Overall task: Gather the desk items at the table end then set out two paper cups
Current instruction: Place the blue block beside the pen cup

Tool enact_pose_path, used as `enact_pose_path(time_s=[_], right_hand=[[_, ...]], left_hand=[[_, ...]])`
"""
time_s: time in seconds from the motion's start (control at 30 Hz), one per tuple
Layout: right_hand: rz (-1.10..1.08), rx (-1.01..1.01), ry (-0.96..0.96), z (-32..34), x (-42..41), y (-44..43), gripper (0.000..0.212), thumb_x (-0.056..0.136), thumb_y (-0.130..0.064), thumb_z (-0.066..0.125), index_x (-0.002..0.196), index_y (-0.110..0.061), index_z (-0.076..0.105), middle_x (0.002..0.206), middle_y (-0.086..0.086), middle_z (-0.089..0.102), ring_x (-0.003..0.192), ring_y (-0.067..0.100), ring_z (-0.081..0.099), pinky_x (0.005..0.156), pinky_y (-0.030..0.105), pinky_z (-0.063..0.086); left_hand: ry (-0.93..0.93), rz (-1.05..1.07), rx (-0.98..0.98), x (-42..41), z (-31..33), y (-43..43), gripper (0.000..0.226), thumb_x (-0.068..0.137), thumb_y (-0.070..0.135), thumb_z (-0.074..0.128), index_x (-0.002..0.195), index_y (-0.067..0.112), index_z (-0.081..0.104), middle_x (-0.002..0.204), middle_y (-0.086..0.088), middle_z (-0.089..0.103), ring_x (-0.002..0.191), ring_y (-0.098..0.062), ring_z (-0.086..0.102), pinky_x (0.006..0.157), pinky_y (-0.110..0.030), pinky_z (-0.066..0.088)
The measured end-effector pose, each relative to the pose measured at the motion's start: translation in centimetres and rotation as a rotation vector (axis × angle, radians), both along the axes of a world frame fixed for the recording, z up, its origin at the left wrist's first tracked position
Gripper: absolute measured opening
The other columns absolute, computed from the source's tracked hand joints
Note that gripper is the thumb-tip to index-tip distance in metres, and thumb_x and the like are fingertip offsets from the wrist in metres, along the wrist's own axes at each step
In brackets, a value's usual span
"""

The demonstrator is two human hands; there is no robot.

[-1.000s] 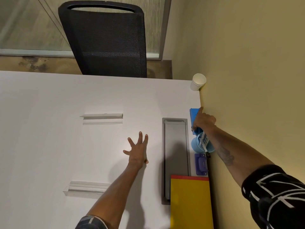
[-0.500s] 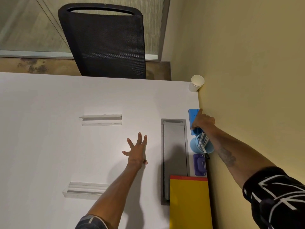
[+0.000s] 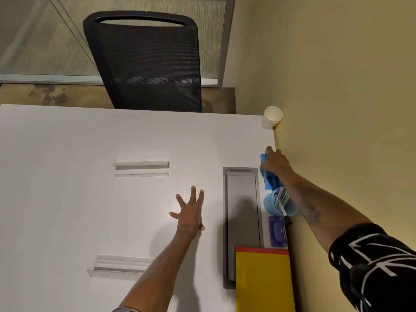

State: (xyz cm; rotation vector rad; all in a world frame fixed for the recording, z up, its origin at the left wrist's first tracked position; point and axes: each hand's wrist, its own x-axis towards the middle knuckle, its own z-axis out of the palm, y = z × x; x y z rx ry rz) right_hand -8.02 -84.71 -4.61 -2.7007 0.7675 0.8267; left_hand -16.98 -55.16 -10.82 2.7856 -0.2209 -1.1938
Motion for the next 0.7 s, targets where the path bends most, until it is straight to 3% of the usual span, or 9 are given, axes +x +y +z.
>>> enact_pose_path(time_s=[0.7], right_hand=[[-0.036,-0.004,-0.017,-0.84,-0.4,-0.97,0.07,0.09,-0.026,0.069,0.146,-0.007,0.033,0.139,0.021,0.044,0.127,0.037,0.051,0.1,0.039,0.047]], left_hand=[[0.006,0.01,-0.004,0.04,0.18,-0.16,0.131,0.067,0.029,0.092,0.156,0.039,-0.003,0.164,0.011,-0.018,0.148,-0.055,-0.007,0.095,-0.084,0.03]])
